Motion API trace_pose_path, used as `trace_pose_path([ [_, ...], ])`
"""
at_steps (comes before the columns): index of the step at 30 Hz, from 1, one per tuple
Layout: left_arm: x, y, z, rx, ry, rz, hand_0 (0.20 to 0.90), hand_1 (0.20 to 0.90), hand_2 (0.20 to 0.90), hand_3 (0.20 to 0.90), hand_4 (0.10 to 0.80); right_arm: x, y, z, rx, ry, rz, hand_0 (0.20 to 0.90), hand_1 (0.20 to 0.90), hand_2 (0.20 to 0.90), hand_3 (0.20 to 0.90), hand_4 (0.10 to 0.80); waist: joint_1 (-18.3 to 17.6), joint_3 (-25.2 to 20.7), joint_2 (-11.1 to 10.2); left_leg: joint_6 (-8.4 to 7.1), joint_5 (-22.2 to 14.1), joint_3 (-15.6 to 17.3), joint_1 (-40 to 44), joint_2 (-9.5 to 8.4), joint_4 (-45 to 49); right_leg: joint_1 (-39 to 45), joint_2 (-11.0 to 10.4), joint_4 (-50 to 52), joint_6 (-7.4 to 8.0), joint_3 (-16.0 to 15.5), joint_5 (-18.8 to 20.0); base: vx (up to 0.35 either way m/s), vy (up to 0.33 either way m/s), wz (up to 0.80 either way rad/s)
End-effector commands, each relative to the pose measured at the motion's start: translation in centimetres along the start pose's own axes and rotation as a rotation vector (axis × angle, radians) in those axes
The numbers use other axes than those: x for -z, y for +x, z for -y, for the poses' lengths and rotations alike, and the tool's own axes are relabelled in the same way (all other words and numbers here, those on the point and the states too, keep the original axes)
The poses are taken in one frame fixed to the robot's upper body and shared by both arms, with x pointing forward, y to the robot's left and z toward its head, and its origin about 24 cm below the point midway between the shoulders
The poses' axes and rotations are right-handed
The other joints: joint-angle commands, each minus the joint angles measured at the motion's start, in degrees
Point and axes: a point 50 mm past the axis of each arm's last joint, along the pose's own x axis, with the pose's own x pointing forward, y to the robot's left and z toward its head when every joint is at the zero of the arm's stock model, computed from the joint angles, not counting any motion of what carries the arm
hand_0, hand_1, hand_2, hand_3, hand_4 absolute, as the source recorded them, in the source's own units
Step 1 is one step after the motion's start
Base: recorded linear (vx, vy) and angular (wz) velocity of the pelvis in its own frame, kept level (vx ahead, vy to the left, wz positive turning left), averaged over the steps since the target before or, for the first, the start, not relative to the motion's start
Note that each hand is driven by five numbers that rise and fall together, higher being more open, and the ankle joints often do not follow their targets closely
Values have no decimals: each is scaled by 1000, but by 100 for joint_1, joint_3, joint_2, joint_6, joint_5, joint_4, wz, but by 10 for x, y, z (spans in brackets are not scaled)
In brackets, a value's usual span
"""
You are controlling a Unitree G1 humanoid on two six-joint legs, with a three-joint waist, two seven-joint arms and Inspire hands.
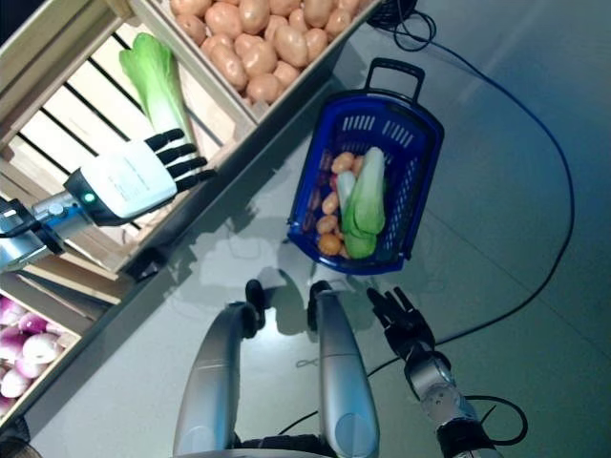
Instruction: Put vegetables into the basket
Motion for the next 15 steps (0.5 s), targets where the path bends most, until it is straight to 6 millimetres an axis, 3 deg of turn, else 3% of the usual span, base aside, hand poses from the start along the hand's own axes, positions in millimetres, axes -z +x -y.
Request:
trace_pose_path([
  [1,56,-12,-32,-150,125,-256,900,900,900,900,800,-20,-8,-1,-79,-19,55,900,900,900,900,800,-34,-17,26,247,104,171,-131,-31,69,236,-198,-888,93,-157,1162,0,0,0],
  [8,59,-28,-21,-266,190,-335,900,900,900,900,800,-17,-8,-5,-85,-15,48,900,900,900,900,800,-16,-17,15,233,132,163,-210,-15,55,132,-180,-830,80,-167,1136,-9,3,0],
  [15,65,-30,-29,-412,213,-427,900,900,900,900,800,-15,-7,-12,-98,-13,51,900,900,900,900,800,-20,-19,1,220,152,160,-211,-20,12,94,-148,-804,74,-151,1115,0,0,0],
])
